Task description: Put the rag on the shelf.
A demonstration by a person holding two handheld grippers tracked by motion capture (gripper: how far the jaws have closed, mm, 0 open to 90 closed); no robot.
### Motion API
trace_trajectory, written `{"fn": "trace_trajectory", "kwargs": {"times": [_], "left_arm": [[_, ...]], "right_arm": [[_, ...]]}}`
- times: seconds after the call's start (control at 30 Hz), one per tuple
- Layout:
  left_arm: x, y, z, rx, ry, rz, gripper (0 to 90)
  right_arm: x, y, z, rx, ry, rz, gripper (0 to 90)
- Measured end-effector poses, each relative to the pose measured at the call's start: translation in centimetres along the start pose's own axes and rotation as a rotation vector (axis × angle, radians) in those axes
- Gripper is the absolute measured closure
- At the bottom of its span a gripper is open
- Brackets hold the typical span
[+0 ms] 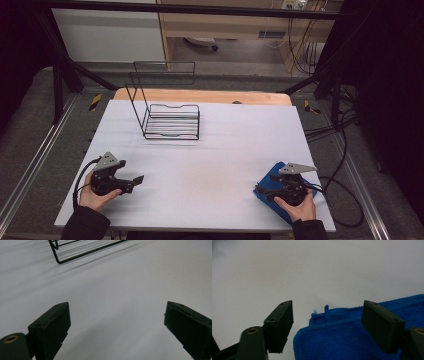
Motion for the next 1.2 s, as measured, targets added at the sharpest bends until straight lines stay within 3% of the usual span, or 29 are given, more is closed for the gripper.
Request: {"fn": "trace_trajectory", "kwargs": {"times": [0.17,0.27,0.4,0.57,0.63,0.87,1.0,1.2], "left_arm": [[0.0,-0.1,-0.1,0.010,-0.002,-0.001,7.6],[0.0,-0.2,-0.1,0.010,-0.001,-0.003,7.9],[-0.1,-0.3,-0.1,0.011,0.002,-0.002,8.7],[-0.1,-0.3,-0.2,0.017,-0.001,-0.001,9.2],[0.0,-0.3,-0.2,0.016,0.000,0.001,9.6],[0.0,-0.3,-0.2,0.017,0.001,-0.001,10.3],[0.0,-0.3,-0.2,0.016,0.003,0.001,10.6],[0.0,-0.3,-0.2,0.016,0.003,0.000,10.9]], "right_arm": [[0.8,-0.5,-1.0,0.064,0.014,-0.001,43.3],[1.0,-1.1,-1.3,0.096,0.031,-0.018,47.7],[1.1,-1.6,-1.6,0.104,0.049,-0.055,50.3],[1.8,-2.2,-1.6,0.112,0.158,-0.145,51.4],[2.0,-2.3,-1.6,0.119,0.182,-0.181,56.6],[1.5,-2.2,-1.4,0.133,0.204,-0.215,73.8],[1.2,-2.1,-1.3,0.138,0.174,-0.218,80.5],[0.6,-1.6,-1.0,0.098,0.078,-0.164,83.2]]}}
Point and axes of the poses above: each handheld gripper's, and its own axes: y roughly backward along the jaws, z roughly out of its top, x roughly to its left, the point moved 5 cm from there along -y, roughly forward along the jaws, and after that the axes turned 4 degrees about -z, right-handed, at the moved point
